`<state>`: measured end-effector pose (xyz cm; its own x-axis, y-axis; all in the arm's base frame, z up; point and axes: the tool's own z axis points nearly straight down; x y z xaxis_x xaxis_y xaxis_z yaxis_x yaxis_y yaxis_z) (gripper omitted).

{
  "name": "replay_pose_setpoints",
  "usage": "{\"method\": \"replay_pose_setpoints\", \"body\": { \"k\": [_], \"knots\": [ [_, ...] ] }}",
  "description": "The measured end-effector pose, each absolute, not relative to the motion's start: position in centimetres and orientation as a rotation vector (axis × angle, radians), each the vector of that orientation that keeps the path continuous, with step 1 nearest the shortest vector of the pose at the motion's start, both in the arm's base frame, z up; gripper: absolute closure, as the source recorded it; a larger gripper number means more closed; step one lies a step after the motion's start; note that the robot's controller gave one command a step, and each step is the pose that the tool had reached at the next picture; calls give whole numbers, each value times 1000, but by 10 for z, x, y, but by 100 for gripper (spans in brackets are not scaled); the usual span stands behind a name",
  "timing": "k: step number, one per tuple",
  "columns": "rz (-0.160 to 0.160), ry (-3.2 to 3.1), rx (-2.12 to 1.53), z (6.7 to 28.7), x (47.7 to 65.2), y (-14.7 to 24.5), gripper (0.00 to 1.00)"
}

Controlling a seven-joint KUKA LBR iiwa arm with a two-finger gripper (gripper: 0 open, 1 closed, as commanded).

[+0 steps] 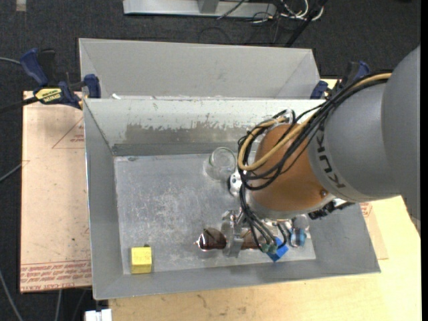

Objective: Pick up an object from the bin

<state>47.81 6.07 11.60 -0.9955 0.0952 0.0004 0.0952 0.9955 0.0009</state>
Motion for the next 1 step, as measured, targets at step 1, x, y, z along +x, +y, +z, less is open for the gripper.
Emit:
{"method": "replay_pose_setpoints", "body": {
  "k": [1],
  "knots": [
    [-2, -3140, -150, 113, 479, 61, 100]
  ]
}}
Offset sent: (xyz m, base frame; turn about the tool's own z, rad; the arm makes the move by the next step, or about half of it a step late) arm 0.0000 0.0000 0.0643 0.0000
